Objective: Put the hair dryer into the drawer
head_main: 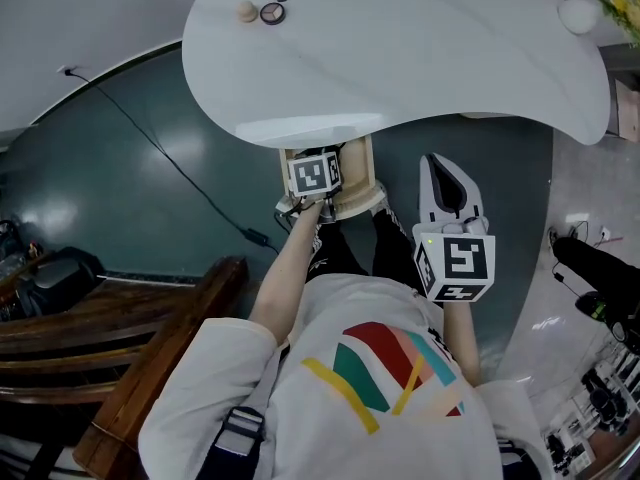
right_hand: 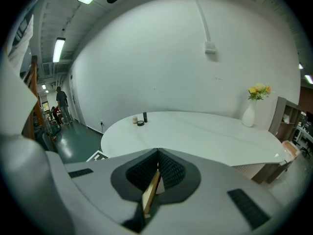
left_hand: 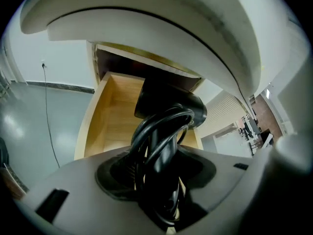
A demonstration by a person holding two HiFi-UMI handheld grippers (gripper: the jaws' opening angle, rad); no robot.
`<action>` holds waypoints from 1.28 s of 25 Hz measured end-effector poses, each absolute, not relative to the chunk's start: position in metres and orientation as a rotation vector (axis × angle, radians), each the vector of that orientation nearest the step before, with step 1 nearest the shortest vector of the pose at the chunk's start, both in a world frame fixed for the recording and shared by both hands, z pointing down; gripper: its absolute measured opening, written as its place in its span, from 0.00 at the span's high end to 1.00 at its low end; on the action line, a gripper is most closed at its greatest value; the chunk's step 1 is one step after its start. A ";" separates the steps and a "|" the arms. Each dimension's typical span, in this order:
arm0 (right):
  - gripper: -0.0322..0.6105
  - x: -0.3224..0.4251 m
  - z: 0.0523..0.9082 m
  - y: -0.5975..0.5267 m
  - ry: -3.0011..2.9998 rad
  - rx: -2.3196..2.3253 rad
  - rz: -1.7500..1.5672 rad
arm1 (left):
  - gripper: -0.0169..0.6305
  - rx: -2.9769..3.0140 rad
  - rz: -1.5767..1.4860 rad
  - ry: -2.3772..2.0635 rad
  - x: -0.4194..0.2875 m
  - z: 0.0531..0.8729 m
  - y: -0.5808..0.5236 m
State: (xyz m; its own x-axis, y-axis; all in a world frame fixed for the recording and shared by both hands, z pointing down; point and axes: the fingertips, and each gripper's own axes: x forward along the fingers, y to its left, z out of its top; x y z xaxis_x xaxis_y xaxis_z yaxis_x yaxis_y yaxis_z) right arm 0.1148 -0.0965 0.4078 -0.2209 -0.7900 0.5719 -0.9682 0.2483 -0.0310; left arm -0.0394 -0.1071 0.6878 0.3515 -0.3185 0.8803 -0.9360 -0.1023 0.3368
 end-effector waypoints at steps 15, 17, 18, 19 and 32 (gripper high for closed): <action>0.93 0.084 0.442 -0.098 -2.091 1.499 0.583 | 0.63 1.656 0.784 -1.168 -0.036 0.729 -0.122; 0.93 0.078 0.445 -0.098 -2.097 1.483 0.588 | 0.63 1.647 0.785 -1.168 -0.037 0.734 -0.124; 0.93 0.076 0.446 -0.098 -2.101 1.475 0.591 | 0.63 1.641 0.784 -1.169 -0.038 0.736 -0.124; 0.93 0.073 0.447 -0.098 -2.104 1.469 0.593 | 0.63 1.634 0.783 -1.171 -0.038 0.739 -0.124; 0.93 0.056 0.471 -0.093 -2.111 1.406 0.635 | 0.63 1.609 0.810 -1.193 -0.046 0.762 -0.128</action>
